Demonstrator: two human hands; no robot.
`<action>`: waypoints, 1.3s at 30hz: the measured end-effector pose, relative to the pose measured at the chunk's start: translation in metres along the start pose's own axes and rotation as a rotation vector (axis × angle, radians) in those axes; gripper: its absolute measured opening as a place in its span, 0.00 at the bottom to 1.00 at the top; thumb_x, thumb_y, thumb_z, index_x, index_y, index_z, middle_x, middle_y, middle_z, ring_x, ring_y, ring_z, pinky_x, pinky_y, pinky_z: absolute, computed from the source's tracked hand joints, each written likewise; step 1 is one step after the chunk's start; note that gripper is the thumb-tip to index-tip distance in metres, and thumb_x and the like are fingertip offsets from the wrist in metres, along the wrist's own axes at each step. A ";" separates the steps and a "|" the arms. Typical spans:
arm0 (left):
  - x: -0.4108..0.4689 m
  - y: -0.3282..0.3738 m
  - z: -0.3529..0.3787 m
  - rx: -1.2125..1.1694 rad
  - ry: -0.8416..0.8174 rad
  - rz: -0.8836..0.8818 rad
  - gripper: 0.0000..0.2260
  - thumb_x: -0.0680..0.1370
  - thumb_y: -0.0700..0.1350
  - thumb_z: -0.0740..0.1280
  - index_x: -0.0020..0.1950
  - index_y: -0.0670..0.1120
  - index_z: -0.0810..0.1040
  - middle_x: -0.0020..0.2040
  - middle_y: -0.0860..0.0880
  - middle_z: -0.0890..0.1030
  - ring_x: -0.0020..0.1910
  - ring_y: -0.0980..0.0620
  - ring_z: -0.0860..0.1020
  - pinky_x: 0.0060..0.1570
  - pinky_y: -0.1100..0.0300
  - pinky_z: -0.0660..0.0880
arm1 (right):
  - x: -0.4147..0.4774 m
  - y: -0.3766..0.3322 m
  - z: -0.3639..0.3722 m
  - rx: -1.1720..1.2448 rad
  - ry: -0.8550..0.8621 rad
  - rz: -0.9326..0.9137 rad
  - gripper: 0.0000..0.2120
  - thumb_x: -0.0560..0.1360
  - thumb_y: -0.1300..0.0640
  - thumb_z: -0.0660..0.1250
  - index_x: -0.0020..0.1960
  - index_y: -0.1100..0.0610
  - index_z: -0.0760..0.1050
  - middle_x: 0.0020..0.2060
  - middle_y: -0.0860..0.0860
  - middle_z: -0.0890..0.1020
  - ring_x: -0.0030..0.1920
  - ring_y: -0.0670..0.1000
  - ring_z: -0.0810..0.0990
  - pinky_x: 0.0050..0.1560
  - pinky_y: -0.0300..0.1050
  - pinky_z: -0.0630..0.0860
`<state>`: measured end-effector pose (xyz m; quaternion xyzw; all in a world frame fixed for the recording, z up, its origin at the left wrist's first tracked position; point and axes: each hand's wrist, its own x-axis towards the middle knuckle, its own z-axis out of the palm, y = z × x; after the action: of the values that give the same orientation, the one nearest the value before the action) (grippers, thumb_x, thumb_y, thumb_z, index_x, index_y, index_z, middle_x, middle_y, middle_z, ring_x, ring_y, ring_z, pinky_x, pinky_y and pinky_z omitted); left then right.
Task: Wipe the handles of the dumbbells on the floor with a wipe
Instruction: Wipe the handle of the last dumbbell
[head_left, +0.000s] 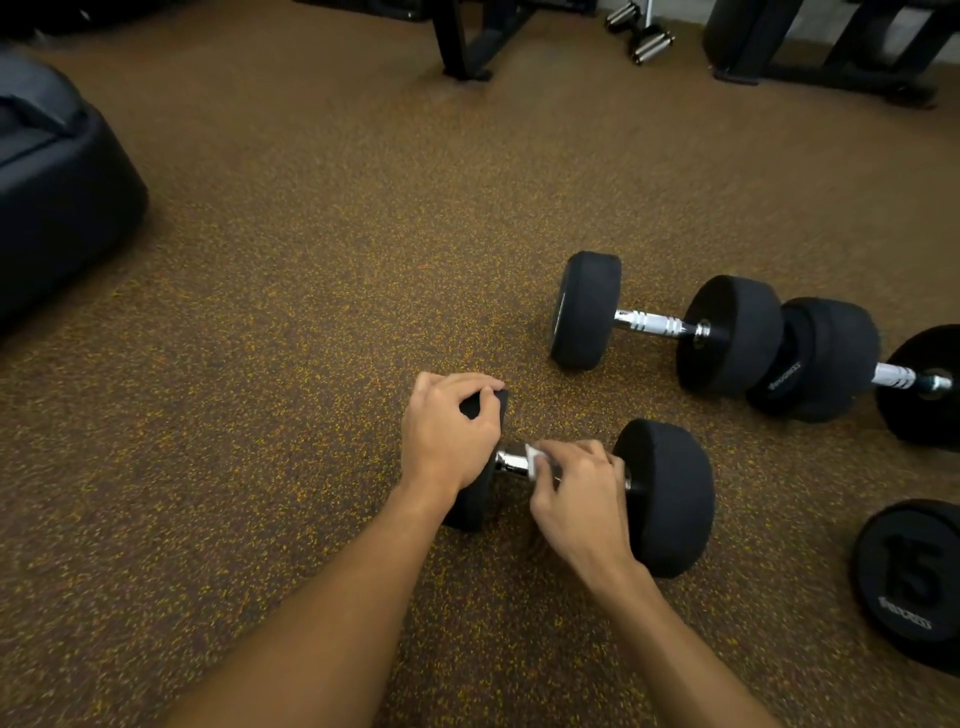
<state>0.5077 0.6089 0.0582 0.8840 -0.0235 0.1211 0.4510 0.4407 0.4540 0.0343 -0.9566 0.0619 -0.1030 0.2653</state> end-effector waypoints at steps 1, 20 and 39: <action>-0.001 0.000 0.000 0.001 0.003 0.003 0.11 0.81 0.49 0.66 0.55 0.56 0.88 0.53 0.64 0.85 0.58 0.59 0.73 0.63 0.55 0.75 | 0.000 0.002 -0.003 0.012 -0.002 0.046 0.11 0.82 0.55 0.67 0.61 0.51 0.85 0.54 0.47 0.86 0.60 0.50 0.78 0.67 0.53 0.70; -0.002 0.000 0.000 0.000 0.017 0.011 0.11 0.81 0.49 0.66 0.54 0.56 0.89 0.54 0.64 0.85 0.58 0.60 0.73 0.61 0.60 0.74 | 0.013 -0.004 -0.006 0.046 -0.201 0.085 0.14 0.86 0.51 0.62 0.63 0.51 0.84 0.57 0.50 0.87 0.60 0.55 0.78 0.68 0.55 0.72; 0.000 0.002 0.000 -0.007 0.013 -0.013 0.10 0.81 0.47 0.67 0.53 0.56 0.89 0.52 0.64 0.85 0.57 0.58 0.73 0.59 0.62 0.72 | -0.005 -0.004 0.009 0.015 -0.021 -0.001 0.12 0.85 0.54 0.63 0.65 0.50 0.83 0.58 0.46 0.84 0.61 0.50 0.77 0.69 0.48 0.63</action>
<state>0.5072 0.6075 0.0599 0.8818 -0.0150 0.1237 0.4548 0.4380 0.4625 0.0276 -0.9557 0.0577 -0.0938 0.2729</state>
